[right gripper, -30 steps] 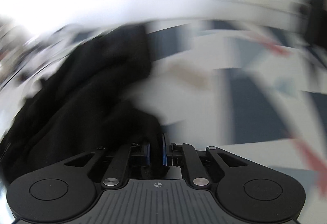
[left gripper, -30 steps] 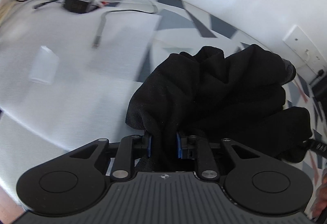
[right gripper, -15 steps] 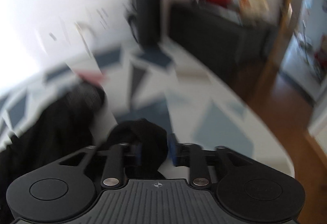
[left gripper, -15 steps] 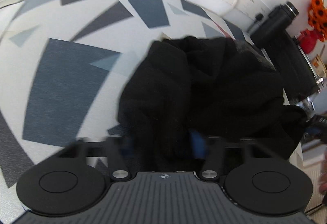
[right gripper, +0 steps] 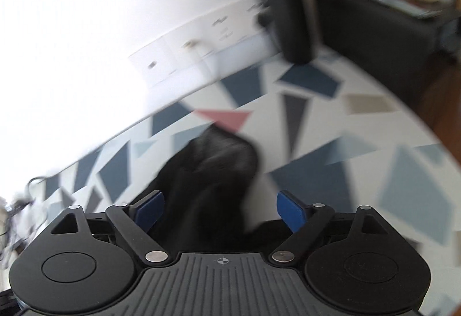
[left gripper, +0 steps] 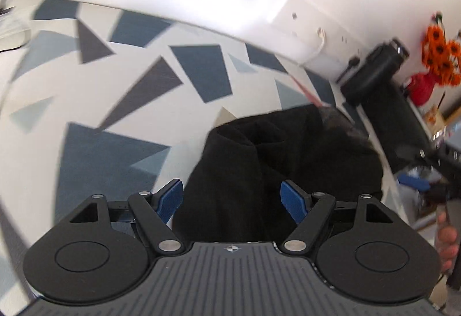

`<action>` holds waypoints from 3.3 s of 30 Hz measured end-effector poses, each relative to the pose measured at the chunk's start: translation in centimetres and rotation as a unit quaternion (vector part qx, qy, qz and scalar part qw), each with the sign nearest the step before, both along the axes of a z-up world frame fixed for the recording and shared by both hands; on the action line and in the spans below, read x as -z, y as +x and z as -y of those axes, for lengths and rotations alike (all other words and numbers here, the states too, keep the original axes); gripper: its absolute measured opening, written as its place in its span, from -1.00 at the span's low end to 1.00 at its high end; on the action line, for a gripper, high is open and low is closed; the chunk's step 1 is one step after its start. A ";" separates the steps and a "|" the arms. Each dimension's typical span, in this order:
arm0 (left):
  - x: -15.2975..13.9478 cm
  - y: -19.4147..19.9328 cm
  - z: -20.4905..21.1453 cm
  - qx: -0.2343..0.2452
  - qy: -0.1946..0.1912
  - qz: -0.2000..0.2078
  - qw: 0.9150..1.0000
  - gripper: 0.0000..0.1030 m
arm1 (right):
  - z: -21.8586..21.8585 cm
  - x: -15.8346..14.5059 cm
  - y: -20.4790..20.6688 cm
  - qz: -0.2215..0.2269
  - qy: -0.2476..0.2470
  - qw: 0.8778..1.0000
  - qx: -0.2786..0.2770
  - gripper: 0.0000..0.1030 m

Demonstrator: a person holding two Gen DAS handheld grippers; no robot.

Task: Fold clothes

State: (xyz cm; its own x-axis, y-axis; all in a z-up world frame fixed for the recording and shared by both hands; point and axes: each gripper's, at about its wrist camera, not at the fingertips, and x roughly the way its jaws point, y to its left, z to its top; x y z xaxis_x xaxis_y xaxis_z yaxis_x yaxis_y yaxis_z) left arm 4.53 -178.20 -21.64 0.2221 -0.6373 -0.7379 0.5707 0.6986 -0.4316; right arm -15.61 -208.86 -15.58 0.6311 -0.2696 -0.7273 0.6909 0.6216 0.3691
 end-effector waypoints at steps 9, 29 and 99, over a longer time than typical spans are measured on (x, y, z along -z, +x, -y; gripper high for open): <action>-1.7 0.0 0.4 -0.011 0.025 0.051 0.998 -0.80 | 2.1 4.0 4.7 -0.034 0.043 0.998 -0.016 -0.63; -3.0 -1.6 -13.8 -0.191 0.027 0.037 0.980 0.25 | -5.1 -2.2 6.7 0.059 -0.014 0.985 -0.159 0.04; -4.4 -7.9 -14.7 -0.051 0.093 0.129 0.986 0.30 | -11.6 5.9 -0.4 -0.070 -0.010 0.992 -0.103 -0.07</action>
